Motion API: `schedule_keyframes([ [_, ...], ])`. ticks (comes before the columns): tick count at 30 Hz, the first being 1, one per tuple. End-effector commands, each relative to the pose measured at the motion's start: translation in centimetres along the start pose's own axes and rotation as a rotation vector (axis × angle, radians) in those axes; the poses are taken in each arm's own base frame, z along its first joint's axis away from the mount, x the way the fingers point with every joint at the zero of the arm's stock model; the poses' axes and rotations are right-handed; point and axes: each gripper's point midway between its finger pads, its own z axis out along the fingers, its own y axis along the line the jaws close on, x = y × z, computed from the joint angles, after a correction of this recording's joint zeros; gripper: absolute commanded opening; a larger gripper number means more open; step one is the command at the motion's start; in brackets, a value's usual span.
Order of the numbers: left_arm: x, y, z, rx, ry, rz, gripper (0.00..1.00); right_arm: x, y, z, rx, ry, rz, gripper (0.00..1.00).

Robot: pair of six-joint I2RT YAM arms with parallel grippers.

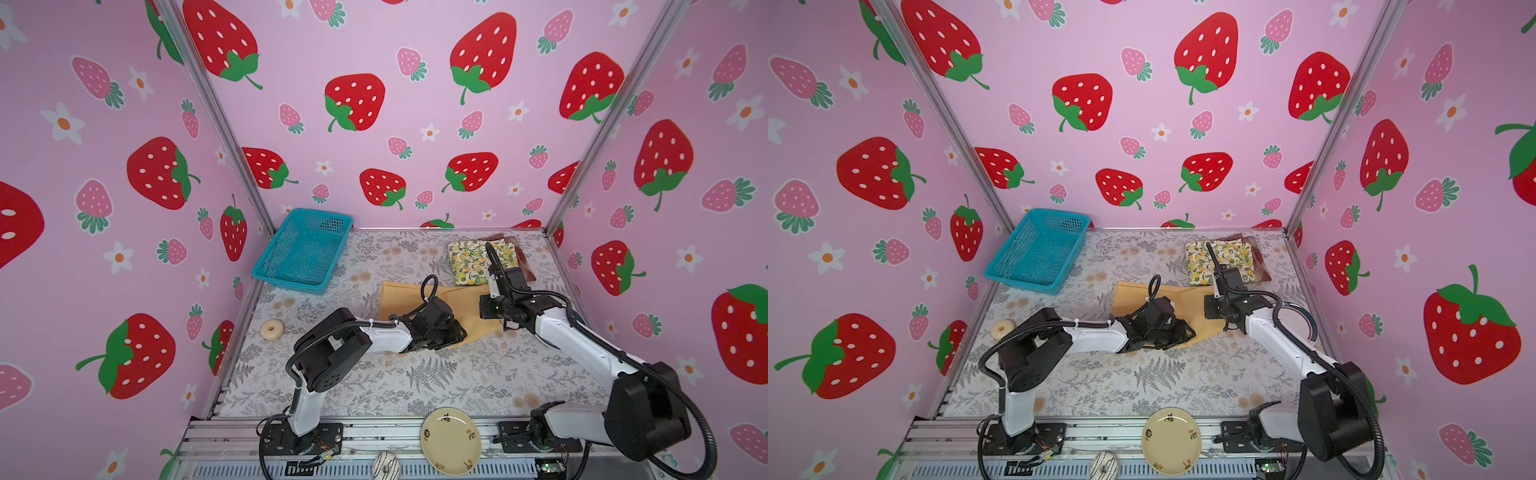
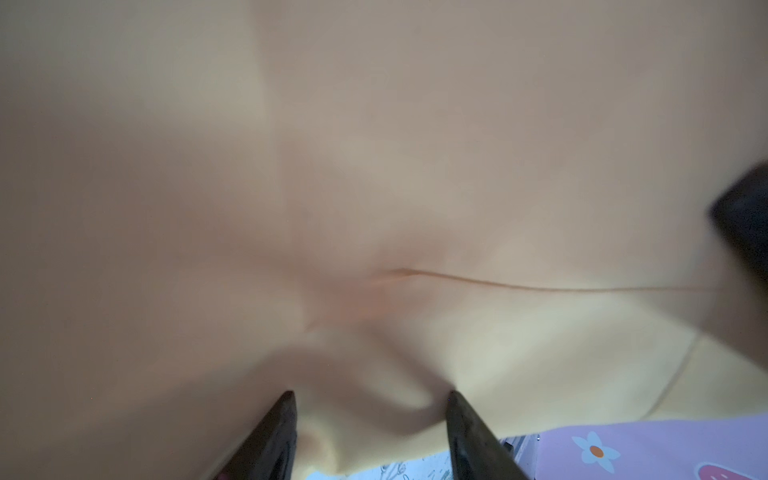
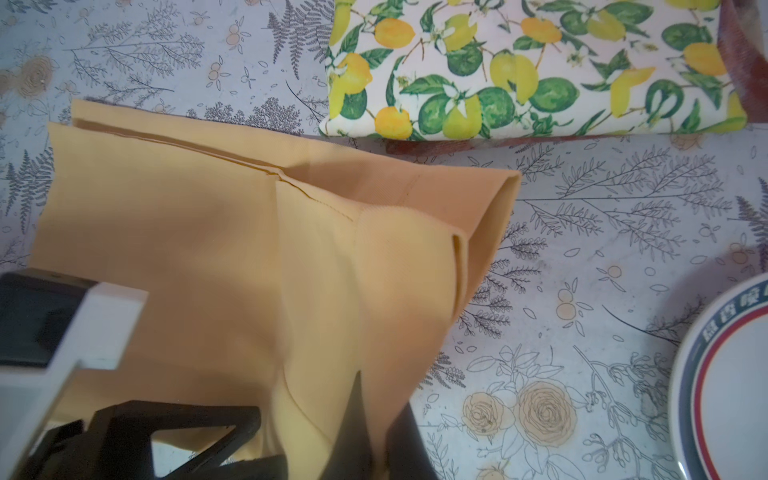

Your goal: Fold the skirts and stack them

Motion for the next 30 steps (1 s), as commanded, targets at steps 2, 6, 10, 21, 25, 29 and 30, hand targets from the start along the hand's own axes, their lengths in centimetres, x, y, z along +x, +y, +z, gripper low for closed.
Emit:
schedule_keyframes([
  [2, 0.4, -2.4, 1.3, 0.058, 0.021, -0.015, 0.59, -1.5, 0.1, -0.6, 0.005, -0.019, -0.009, 0.0],
  [6, 0.2, -3.5, 2.3, 0.081, 0.024, -0.014, 0.59, -1.9, 0.2, -1.0, 0.001, -0.018, -0.014, 0.0],
  [10, -0.2, -5.6, 3.0, 0.135, 0.045, -0.008, 0.58, -2.2, -0.1, -1.4, 0.023, -0.023, -0.018, 0.0],
  [21, -4.8, -4.4, -4.2, 0.145, -0.011, 0.036, 0.58, -3.0, -0.8, -1.4, 0.068, -0.03, -0.029, 0.0],
  [25, -6.2, -0.7, -7.2, 0.031, -0.041, 0.069, 0.59, -3.4, -0.8, -1.4, 0.069, -0.032, -0.03, 0.0],
  [29, -7.3, 3.3, -9.4, -0.119, -0.061, 0.106, 0.59, -3.7, -0.6, -1.5, 0.063, -0.038, -0.027, 0.0],
  [30, -7.4, 4.1, -9.8, -0.141, -0.064, 0.108, 0.59, -3.8, -0.6, -1.6, 0.062, -0.041, -0.025, 0.0],
])
